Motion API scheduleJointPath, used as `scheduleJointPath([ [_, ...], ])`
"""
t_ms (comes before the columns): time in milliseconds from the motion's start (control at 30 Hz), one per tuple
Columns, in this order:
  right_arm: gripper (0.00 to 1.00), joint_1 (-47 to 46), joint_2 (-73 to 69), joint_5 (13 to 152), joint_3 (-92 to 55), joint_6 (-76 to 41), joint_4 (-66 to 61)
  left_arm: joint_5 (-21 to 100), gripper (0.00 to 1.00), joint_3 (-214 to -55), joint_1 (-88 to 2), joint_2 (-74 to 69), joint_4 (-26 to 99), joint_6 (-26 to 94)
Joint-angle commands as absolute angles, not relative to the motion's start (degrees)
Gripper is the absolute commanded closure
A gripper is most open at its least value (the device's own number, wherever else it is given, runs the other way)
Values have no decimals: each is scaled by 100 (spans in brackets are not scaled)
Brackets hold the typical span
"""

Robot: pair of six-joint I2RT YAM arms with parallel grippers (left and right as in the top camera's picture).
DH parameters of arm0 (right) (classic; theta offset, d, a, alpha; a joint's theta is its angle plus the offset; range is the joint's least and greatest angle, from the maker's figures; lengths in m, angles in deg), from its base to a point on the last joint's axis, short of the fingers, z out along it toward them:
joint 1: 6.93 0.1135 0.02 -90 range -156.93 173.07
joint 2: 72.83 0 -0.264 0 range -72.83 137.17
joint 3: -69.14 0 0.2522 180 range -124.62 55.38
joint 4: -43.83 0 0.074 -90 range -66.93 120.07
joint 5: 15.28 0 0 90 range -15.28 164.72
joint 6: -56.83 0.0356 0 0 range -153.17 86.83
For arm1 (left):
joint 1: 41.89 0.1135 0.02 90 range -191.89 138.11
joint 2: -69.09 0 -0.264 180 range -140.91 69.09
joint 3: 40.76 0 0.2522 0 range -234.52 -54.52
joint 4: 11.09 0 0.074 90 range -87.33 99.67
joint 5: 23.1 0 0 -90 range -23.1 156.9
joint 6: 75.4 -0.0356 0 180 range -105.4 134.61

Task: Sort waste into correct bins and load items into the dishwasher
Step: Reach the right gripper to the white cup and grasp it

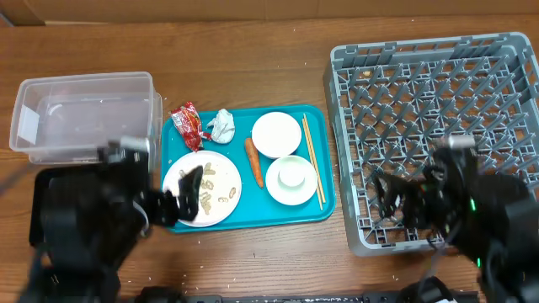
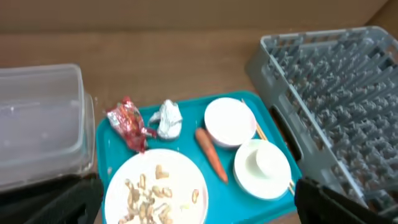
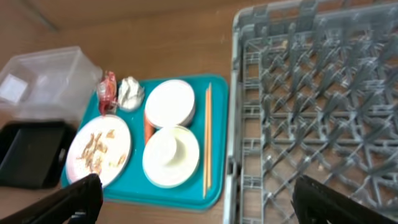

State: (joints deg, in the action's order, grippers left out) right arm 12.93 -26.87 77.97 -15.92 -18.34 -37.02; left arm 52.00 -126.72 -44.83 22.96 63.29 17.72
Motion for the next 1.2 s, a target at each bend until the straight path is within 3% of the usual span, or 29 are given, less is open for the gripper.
scheduleJointPath([
  [0, 0, 1260, -2025, 8505, -2277, -1812, -3973, 5211, 0, -13667, -4450, 1465, 6812, 1820],
  [200, 0, 1398, -1114, 9582, -2438, -1759, -3759, 4783, 0, -14239, -4450, 622, 7409, 1868],
  [600, 0, 3883, 1149, 7416, -2436, -323, -3407, 4737, 0, -14432, -4448, 333, 7809, 1973],
  [833, 5, 3848, 2226, 6964, -2434, 77, -3214, 5266, 0, -15417, -4448, 337, 8360, 1940],
  [1100, 1, 3725, 2257, 6964, -2329, 77, -3037, 5594, 0, -15566, -4448, 420, 8825, 1888],
  [1167, 5, 3655, 2270, 6968, -2076, 77, -2688, 5594, 0, -15566, -4448, 409, 8887, 1888],
])
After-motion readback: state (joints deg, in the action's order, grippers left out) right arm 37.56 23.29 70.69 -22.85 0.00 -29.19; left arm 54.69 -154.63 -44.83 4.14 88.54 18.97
